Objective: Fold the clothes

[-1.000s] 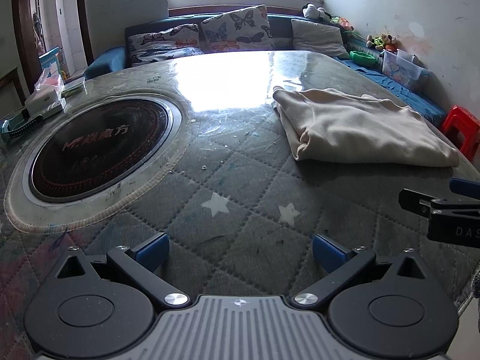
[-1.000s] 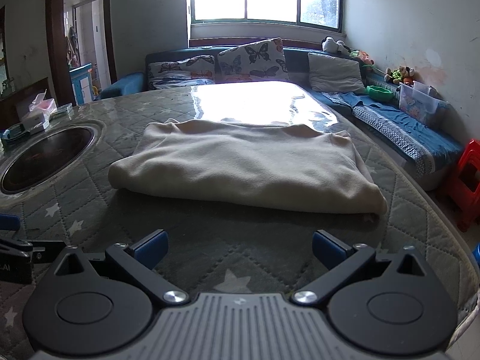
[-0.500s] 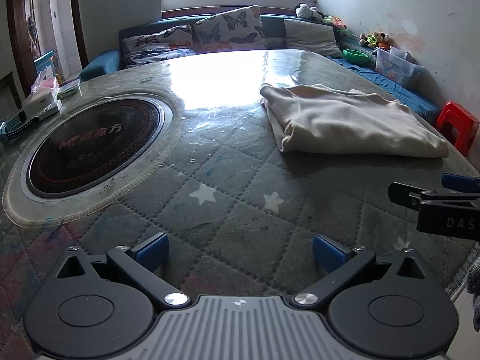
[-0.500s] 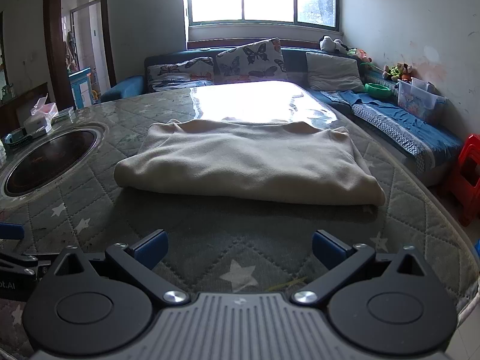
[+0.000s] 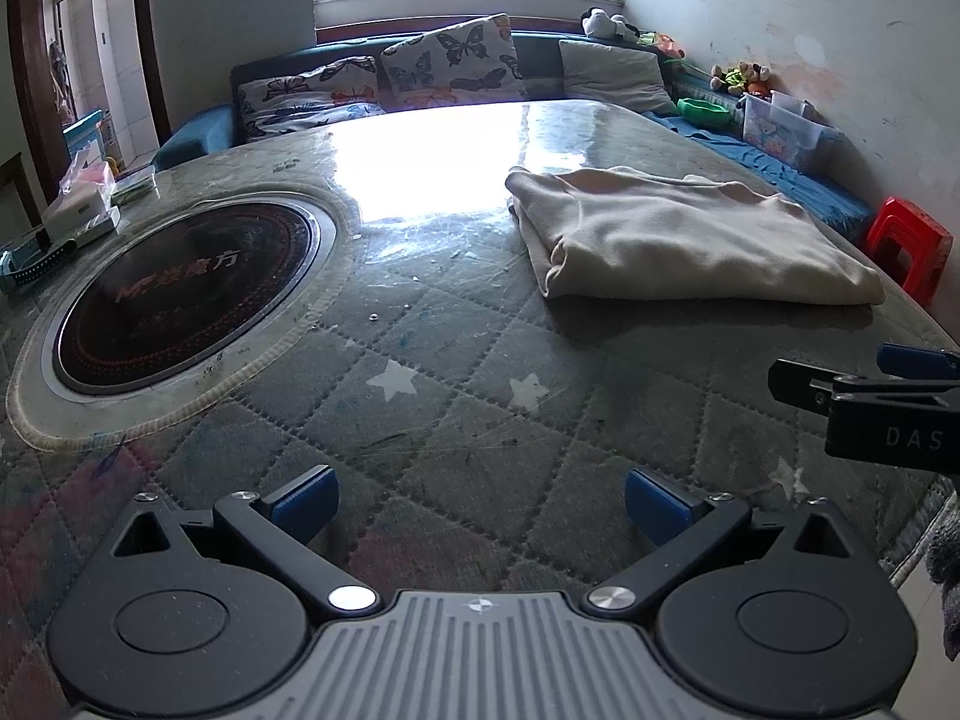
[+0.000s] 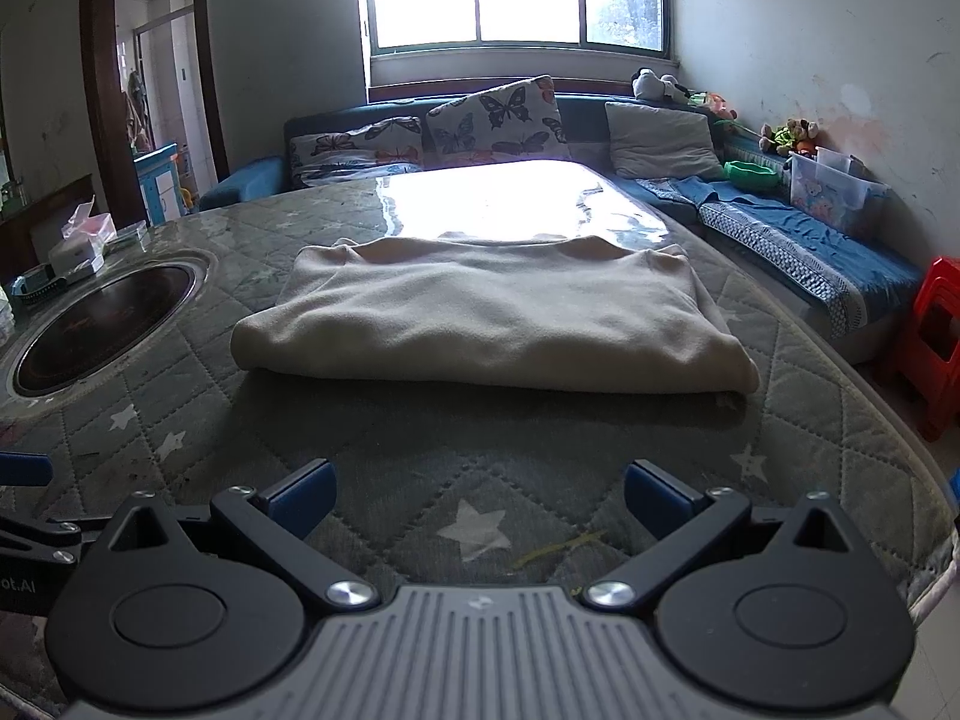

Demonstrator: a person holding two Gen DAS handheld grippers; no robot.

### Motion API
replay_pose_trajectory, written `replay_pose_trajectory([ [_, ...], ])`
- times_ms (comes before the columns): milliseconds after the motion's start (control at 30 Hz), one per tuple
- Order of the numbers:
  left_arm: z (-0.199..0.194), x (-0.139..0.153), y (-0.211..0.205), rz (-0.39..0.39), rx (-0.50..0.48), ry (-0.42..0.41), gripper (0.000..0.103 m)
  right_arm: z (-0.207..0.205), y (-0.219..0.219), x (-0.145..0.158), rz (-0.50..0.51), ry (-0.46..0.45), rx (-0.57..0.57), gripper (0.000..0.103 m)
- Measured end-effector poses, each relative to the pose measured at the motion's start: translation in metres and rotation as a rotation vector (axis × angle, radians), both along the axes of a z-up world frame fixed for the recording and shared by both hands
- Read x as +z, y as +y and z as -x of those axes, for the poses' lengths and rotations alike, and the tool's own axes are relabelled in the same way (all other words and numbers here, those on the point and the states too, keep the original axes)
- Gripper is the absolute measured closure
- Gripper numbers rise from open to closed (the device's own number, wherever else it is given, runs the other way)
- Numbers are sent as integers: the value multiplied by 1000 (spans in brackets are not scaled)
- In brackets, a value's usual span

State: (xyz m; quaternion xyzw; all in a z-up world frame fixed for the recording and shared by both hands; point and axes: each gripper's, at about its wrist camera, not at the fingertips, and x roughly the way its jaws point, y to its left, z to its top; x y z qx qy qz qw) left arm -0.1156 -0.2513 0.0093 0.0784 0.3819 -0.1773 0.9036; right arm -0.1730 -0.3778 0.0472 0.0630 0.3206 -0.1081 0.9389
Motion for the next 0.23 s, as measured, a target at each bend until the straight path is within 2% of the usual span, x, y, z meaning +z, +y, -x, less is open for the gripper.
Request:
replay_pose_trajectory([
  [233, 2, 0, -1, 0, -9, -12, 0, 2, 1, 1, 1, -1, -2, 0],
])
